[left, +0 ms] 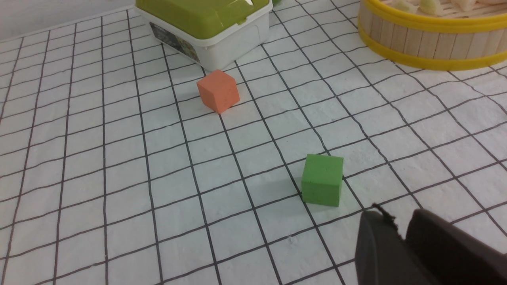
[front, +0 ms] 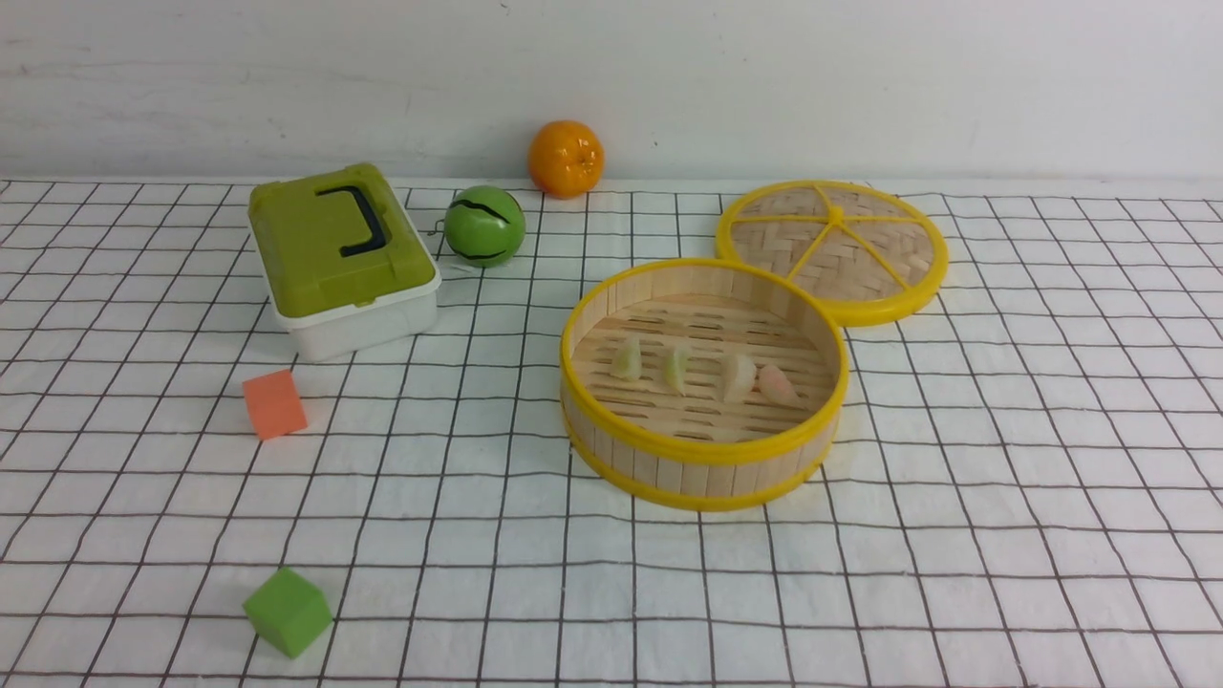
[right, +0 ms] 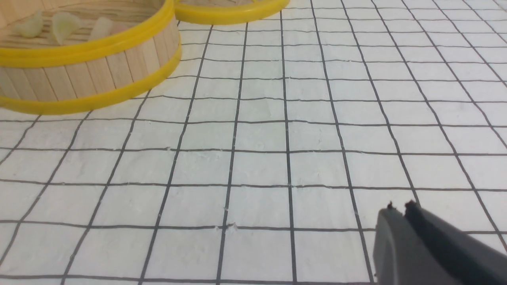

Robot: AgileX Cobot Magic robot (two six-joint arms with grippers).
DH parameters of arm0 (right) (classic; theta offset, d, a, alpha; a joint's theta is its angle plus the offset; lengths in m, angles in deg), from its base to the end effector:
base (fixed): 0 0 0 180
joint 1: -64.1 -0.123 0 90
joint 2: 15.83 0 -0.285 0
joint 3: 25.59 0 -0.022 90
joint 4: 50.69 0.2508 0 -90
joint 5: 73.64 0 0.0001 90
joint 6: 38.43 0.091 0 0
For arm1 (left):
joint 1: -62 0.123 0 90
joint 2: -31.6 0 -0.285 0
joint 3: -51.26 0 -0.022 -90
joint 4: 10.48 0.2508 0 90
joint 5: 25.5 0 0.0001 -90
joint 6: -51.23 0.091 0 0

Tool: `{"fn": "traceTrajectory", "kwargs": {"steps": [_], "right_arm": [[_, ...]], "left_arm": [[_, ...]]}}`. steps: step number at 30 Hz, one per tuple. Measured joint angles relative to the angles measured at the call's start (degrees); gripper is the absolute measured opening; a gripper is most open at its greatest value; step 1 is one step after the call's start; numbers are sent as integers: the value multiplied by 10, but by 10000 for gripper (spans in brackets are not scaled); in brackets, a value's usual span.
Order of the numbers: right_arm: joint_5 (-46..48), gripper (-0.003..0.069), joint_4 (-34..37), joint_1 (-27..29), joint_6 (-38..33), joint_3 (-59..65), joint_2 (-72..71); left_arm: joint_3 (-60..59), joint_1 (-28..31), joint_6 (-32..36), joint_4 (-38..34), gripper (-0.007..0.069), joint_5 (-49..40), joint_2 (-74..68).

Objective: Put the dumplings into the steamer on the table with the white tablecloth.

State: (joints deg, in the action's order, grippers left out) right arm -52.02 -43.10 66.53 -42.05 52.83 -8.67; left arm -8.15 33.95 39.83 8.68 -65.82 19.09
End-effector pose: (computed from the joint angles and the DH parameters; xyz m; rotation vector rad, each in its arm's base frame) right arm 0.0526 0.0022 0.1731 0.0621 1.8670 0.0577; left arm 0.0413 -0.0001 0.2521 0.3832 1.8847 -0.0816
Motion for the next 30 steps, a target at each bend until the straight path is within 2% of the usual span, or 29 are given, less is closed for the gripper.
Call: {"fn": "traceTrajectory", "kwargs": {"steps": [21,26,27,28,30], "right_arm": [[1,38,-1,0,0,0,0],[1,38,-1,0,0,0,0],[1,40,-1,0,0,0,0],[1,41,-1,0,0,0,0],[1,43,-1,0,0,0,0]], "left_arm": [[-28,7,0,-4,104,6,25],[-84,82,24,-21,104,24,53],[-93,100,26,-25,104,47,53],[-111,144,28,-37,104,101,53],[-125,176,32,-53,104,149,53]]}}
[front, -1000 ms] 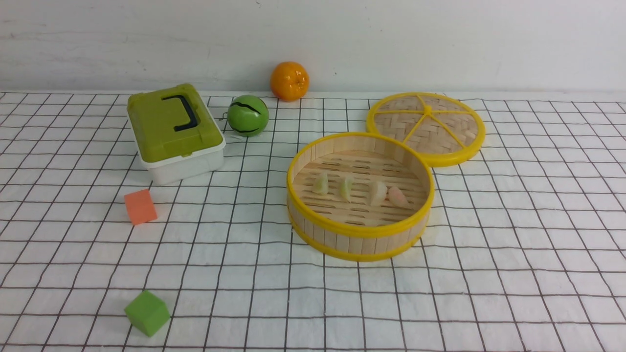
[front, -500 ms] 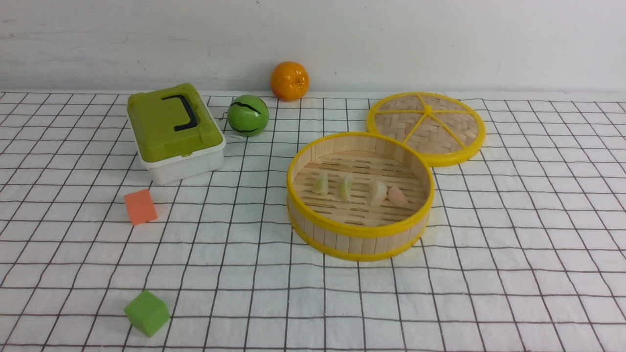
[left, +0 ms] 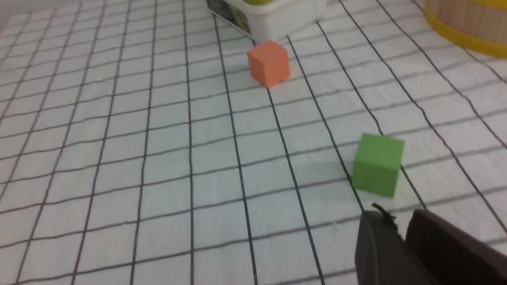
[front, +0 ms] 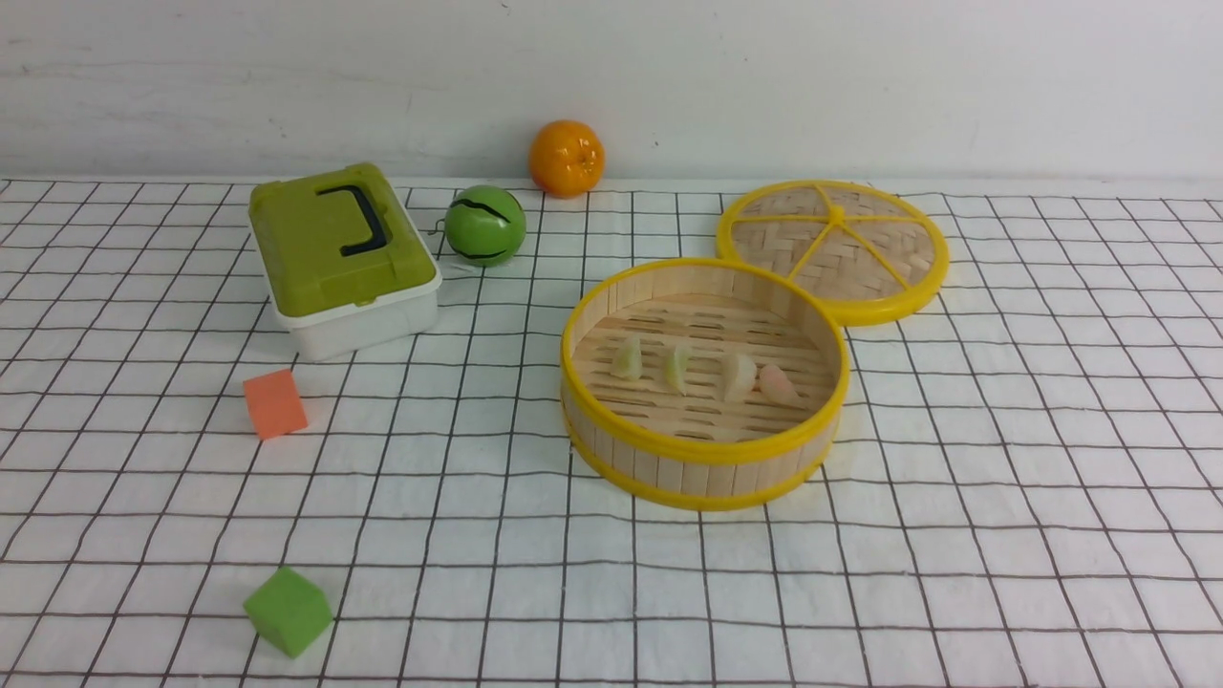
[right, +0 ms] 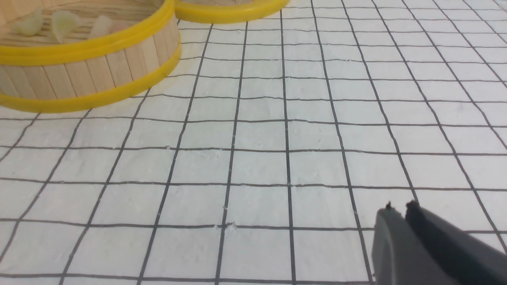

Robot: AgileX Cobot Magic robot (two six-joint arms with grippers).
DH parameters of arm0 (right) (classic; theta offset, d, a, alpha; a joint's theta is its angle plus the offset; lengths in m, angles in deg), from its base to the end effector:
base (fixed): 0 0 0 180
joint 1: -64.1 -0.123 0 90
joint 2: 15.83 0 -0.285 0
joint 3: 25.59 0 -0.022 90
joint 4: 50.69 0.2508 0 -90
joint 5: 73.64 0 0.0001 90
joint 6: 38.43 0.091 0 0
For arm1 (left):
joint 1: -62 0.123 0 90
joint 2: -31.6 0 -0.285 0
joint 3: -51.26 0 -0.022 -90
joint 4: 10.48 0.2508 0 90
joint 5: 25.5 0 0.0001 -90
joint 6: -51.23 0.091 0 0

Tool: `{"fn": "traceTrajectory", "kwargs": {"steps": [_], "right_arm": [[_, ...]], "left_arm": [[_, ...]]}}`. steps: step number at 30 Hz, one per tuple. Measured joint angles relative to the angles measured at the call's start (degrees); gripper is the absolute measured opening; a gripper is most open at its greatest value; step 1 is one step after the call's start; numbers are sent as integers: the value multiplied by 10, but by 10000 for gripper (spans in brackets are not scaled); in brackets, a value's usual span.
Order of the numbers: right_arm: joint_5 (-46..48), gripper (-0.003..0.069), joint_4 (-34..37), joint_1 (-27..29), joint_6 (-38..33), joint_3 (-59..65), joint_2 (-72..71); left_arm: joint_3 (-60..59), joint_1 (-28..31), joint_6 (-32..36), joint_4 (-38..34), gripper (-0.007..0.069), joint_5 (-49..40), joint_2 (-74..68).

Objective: Put the dumplings into the steamer on the table with the white tablecloth.

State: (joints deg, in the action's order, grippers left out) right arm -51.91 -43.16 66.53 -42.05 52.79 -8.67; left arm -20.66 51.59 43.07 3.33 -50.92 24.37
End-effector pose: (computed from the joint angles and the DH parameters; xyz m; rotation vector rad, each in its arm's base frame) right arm 0.0525 0.0022 0.1731 0.0613 1.8683 0.0568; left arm 0.0482 0.0006 0.2058 0.1606 1.8054 0.0181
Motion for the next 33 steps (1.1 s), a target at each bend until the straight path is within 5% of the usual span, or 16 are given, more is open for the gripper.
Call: {"fn": "traceTrajectory", "kwargs": {"steps": [5,13,33], "right_arm": [[0,53,0,0,0,0,0],[0,60,-1,0,0,0,0],[0,90,-1,0,0,0,0]], "left_arm": [[-62,76,11,-82,11,136,0],[-70,81,51,-149,-13,36,0],[-70,81,85,-161,-13,35,0]]}}
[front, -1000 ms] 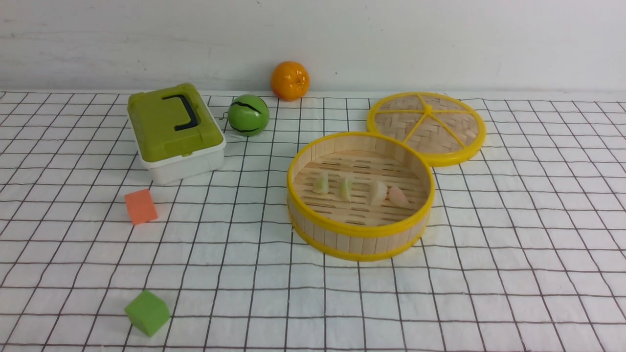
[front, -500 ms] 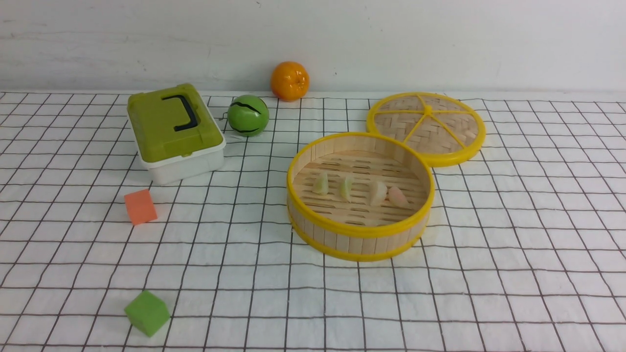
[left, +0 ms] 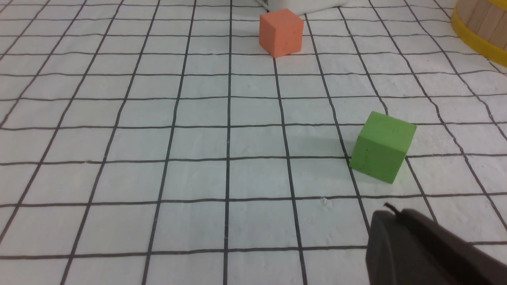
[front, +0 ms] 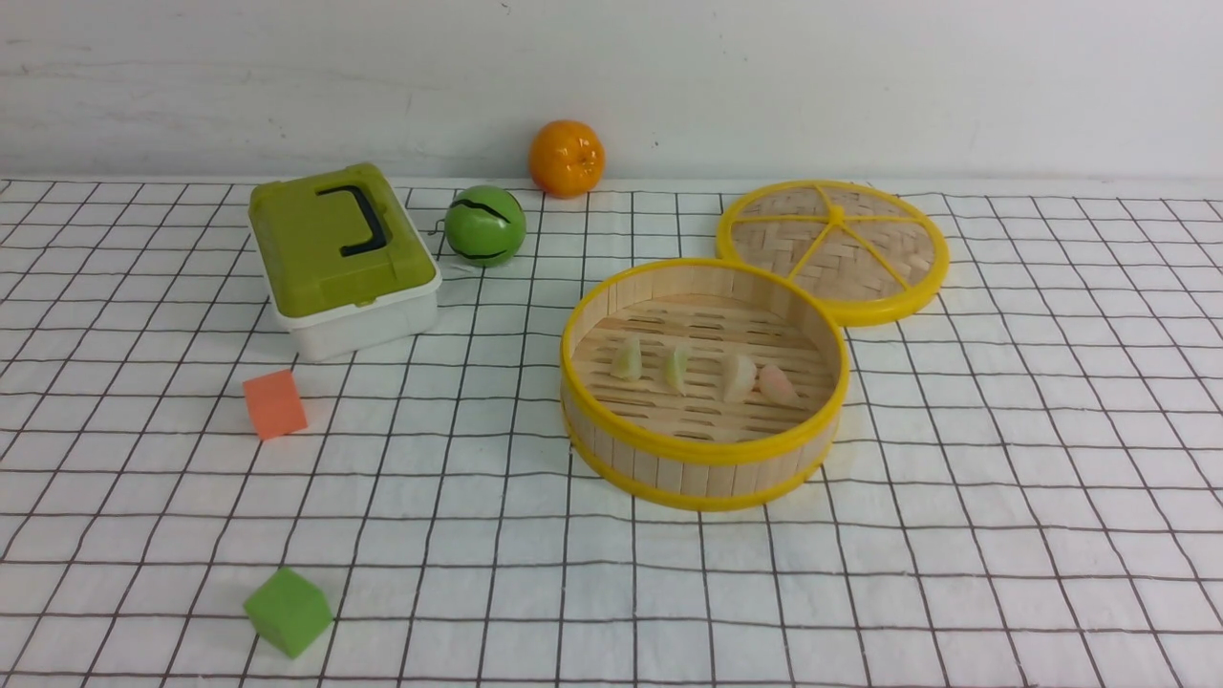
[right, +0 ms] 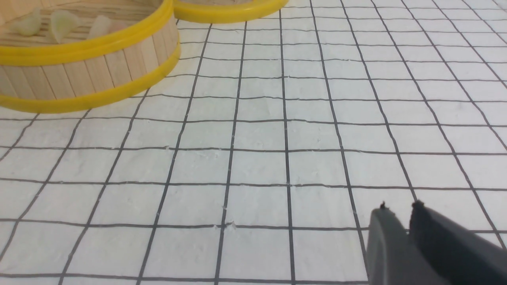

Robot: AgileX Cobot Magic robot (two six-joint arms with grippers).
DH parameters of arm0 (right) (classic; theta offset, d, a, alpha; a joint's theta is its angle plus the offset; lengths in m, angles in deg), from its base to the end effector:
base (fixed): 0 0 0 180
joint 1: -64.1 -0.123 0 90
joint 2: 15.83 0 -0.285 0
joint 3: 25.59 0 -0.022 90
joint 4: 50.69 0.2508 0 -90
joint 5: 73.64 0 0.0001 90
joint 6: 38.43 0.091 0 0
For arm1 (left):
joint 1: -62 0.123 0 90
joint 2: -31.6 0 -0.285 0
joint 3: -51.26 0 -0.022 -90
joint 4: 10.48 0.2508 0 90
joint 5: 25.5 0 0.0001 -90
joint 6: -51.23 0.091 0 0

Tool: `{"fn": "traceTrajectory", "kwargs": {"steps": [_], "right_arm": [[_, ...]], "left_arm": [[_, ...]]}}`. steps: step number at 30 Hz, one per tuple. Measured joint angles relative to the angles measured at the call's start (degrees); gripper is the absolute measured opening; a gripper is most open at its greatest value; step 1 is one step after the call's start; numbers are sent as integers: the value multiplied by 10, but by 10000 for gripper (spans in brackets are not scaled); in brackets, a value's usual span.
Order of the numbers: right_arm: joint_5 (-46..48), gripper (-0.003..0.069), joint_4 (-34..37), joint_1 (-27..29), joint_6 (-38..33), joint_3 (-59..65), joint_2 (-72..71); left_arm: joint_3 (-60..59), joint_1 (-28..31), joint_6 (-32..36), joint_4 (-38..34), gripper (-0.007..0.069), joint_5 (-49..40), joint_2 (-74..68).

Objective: Put the dumplings into the steamer on the table with the white tablecloth.

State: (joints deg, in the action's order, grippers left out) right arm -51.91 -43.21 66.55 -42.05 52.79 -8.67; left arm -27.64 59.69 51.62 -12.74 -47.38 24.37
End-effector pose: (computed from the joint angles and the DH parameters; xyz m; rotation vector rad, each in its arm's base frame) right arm 0.0525 0.0022 0.1731 0.0611 1.8683 0.0557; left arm 0.0524 -0.0035 0.1695 0.0200 1.8852 -0.0619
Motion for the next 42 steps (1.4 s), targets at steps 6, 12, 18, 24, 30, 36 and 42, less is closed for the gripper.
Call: {"fn": "traceTrajectory", "kwargs": {"steps": [6,12,18,24,30,36,42], "right_arm": [[0,97,0,0,0,0,0],[0,102,0,0,0,0,0],[0,111,0,0,0,0,0],[0,118,-1,0,0,0,0],[0,125,-1,0,0,0,0],[0,132,-1,0,0,0,0],[0,139,-1,0,0,0,0]], "left_arm": [[0,0,0,-1,-13,0,0],[0,0,0,-1,-13,0,0],[0,0,0,-1,-13,0,0],[0,0,0,-1,-13,0,0],[0,0,0,-1,-13,0,0],[0,0,0,-1,-13,0,0],[0,0,0,-1,-12,0,0]]}}
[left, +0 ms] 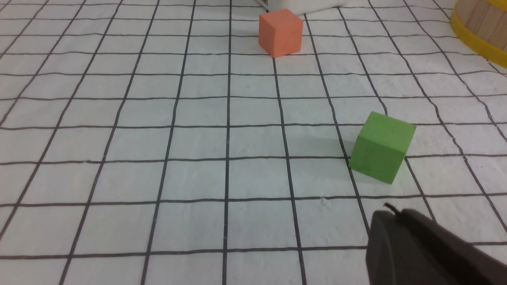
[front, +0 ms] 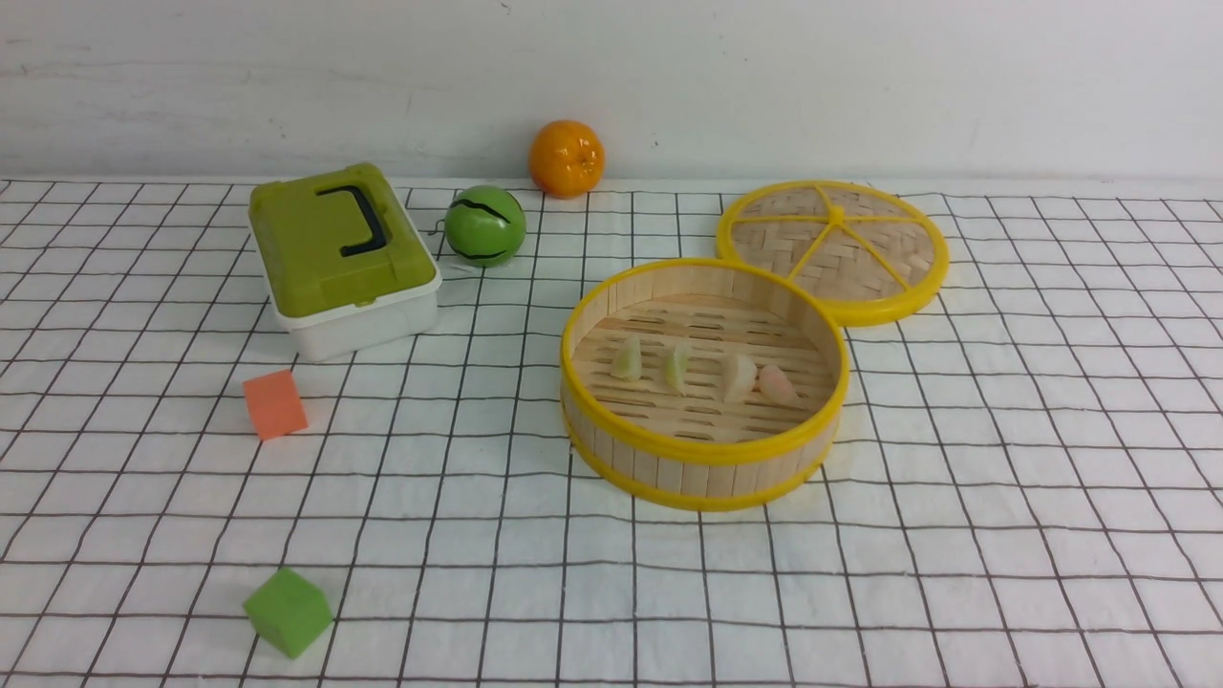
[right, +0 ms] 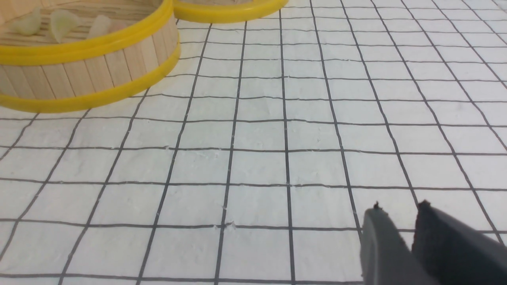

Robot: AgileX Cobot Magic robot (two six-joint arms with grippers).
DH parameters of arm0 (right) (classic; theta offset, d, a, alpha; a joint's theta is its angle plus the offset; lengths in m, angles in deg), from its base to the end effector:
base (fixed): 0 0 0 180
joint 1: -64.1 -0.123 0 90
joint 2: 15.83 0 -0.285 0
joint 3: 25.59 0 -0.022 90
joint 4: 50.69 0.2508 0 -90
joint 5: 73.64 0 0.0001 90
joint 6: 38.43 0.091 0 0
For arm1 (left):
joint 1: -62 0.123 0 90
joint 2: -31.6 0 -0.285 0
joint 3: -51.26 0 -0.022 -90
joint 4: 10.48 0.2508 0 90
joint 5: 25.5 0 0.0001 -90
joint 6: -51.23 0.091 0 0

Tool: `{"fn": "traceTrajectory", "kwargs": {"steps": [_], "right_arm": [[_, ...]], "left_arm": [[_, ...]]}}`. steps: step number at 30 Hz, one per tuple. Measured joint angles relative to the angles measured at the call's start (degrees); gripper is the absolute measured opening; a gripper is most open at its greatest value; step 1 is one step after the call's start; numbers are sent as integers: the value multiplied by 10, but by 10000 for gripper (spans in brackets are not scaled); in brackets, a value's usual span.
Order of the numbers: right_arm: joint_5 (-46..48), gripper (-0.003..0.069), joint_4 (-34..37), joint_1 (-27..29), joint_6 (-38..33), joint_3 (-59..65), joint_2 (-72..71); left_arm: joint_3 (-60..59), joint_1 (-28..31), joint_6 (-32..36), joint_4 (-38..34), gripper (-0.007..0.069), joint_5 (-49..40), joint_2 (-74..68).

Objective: Put the dumplings into the steamer on the table with the white tablecloth.

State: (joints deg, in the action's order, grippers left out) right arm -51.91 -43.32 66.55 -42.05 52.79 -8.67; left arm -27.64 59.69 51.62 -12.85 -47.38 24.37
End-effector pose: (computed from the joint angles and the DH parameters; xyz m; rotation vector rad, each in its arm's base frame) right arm 0.0525 0.0021 0.1731 0.0599 1.8684 0.0538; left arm 0.0524 -0.0035 0.1695 0.0188 1.8852 -0.0638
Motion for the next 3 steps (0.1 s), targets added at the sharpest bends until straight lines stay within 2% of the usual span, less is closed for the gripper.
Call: {"fn": "traceTrajectory", "kwargs": {"steps": [3], "right_arm": [[0,143,0,0,0,0,0]], "left_arm": [[0,0,0,0,-12,0,0]]}}
